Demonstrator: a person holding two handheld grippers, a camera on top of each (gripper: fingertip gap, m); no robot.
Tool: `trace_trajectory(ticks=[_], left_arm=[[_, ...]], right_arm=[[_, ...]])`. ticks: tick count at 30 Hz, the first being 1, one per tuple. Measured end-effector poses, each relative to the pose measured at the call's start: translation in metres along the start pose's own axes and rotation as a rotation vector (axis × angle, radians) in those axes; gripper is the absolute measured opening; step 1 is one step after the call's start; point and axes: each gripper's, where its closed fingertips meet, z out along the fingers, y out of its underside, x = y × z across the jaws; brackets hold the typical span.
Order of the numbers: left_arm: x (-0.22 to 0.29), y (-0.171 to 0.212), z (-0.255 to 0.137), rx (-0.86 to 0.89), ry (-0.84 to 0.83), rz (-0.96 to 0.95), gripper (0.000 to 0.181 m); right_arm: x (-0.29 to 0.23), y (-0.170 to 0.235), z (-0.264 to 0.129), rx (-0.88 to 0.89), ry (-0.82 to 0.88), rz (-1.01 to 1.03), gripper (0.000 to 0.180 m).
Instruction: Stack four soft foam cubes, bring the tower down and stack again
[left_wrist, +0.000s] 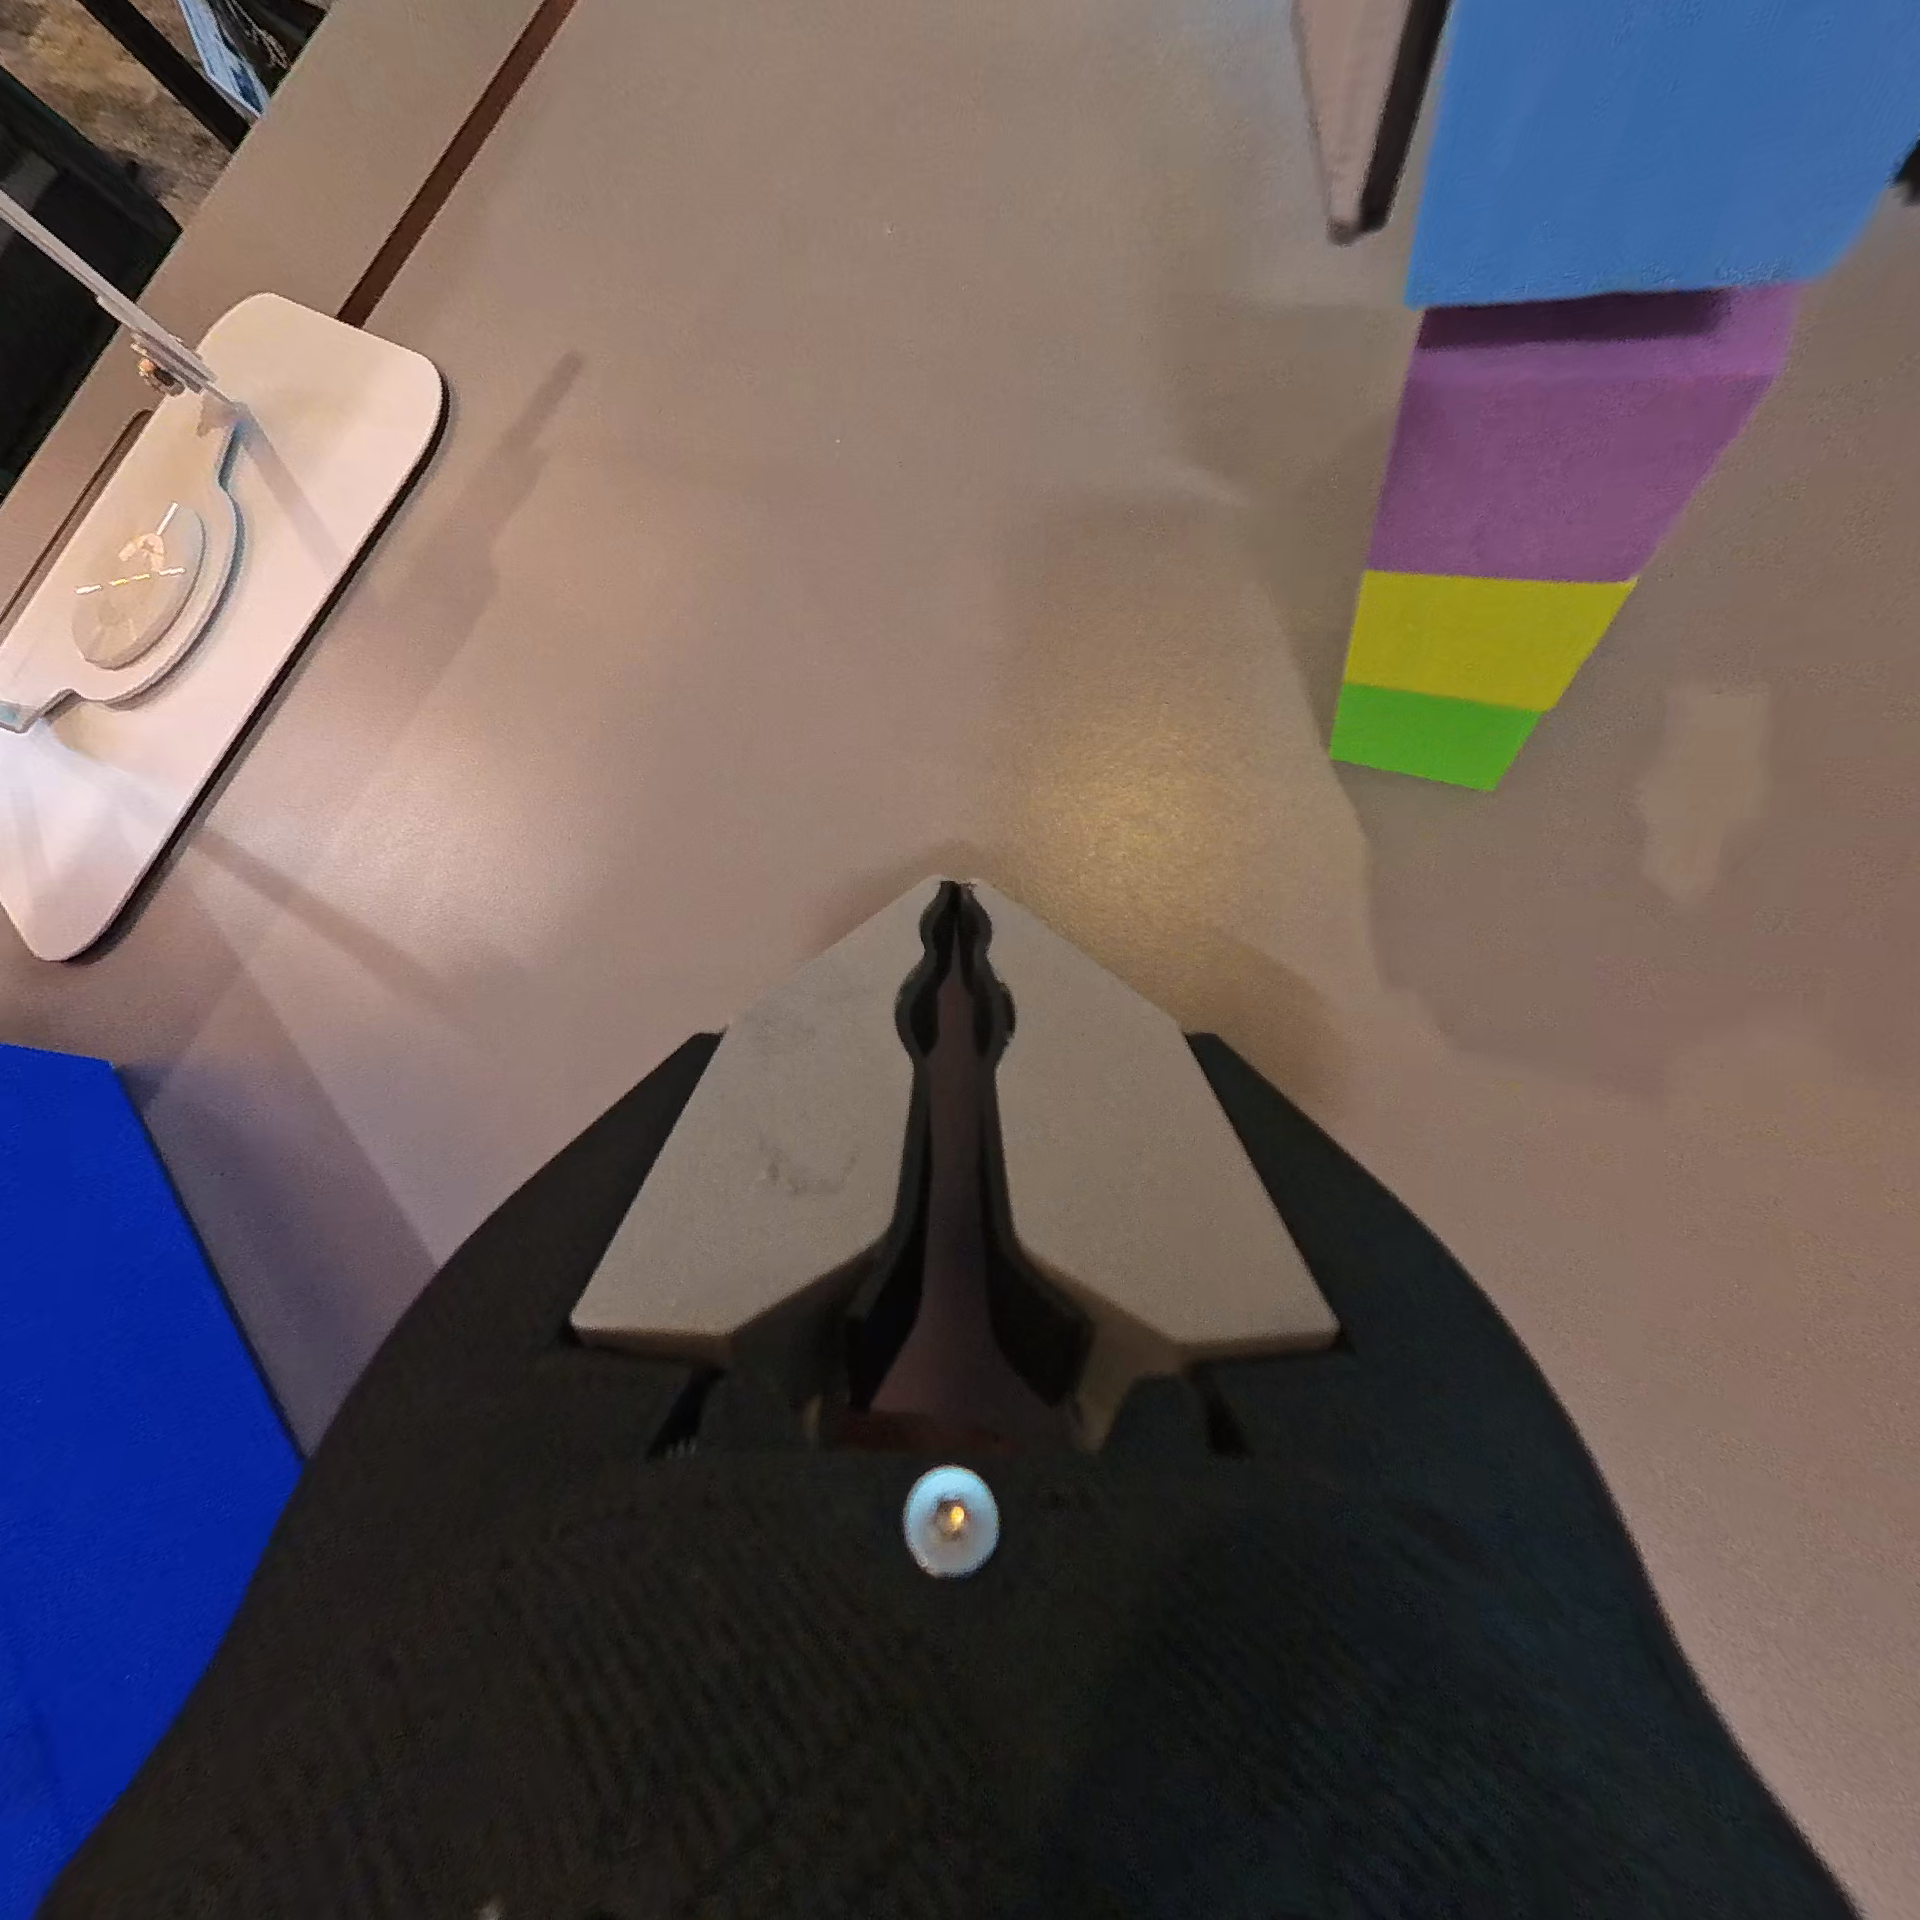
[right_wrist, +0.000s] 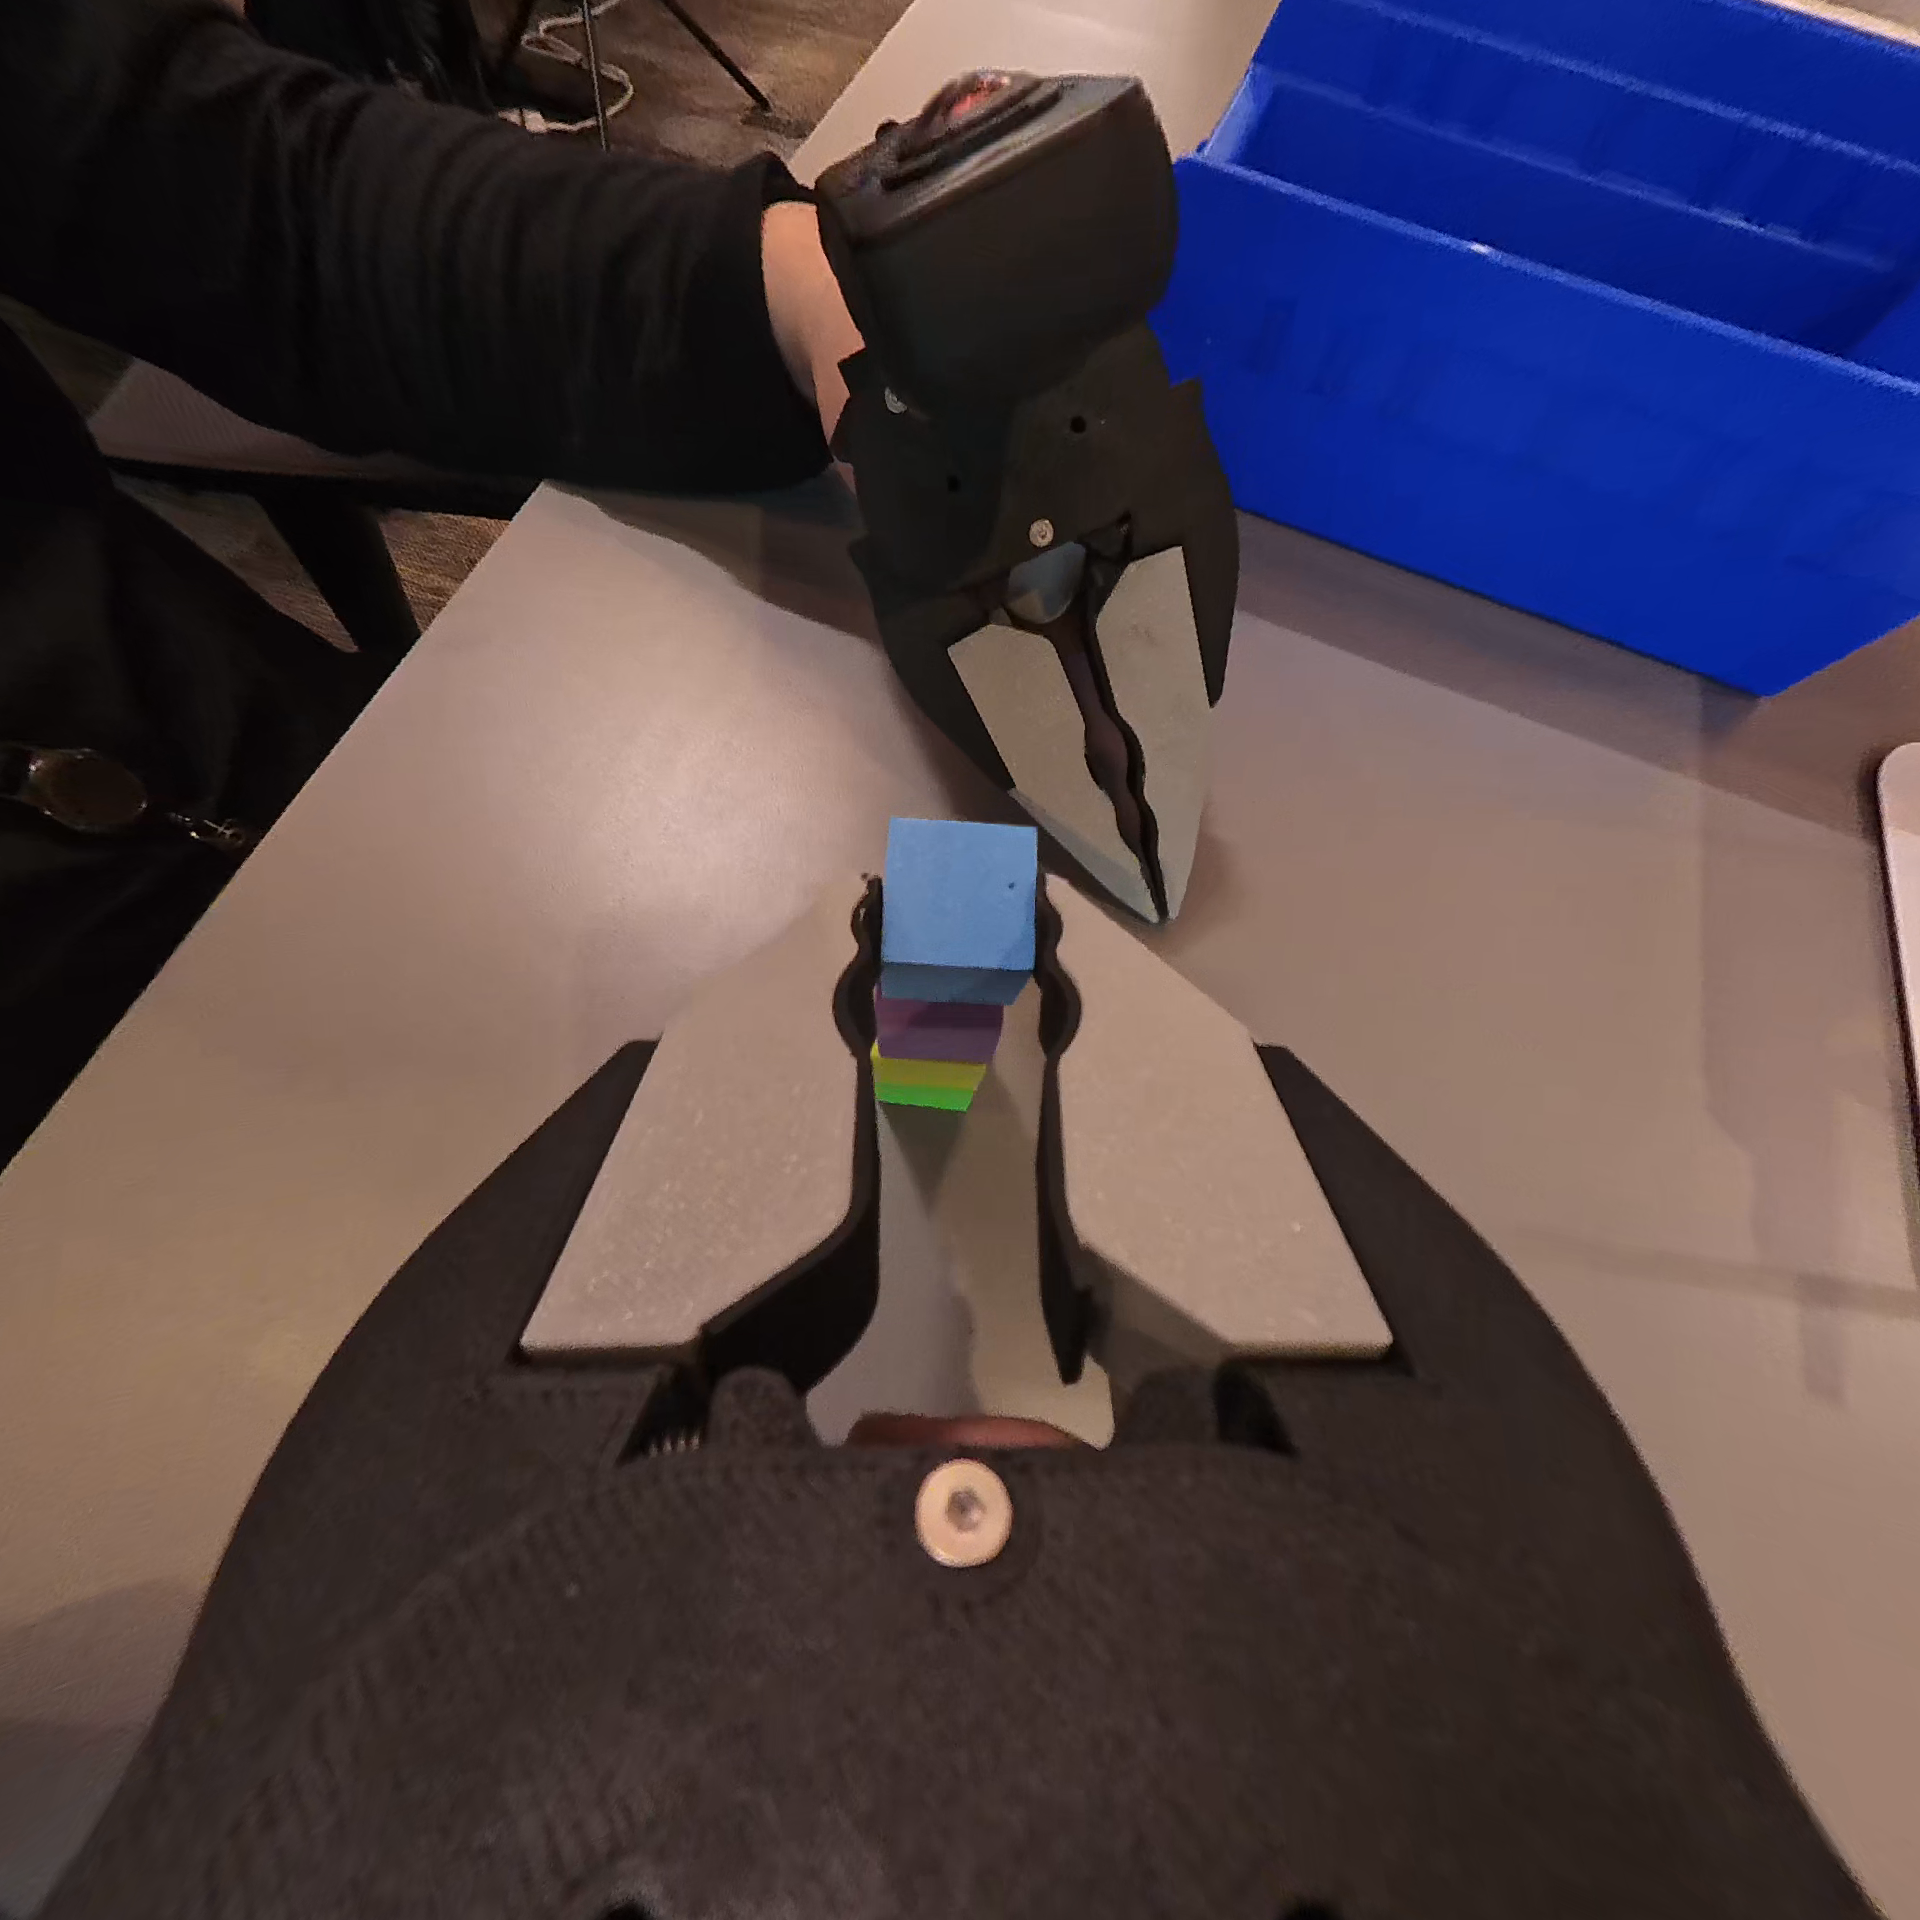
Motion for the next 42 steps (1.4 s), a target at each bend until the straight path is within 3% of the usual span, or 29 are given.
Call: trace_trajectory(ticks=[42], left_arm=[[0.0001, 0.0, -0.0001, 0.0, -0.013, 0.016, 0.0]], right_arm=[[-0.0026, 0.0064, 0.0023, -0.033, -0.004, -0.02, 0.026]])
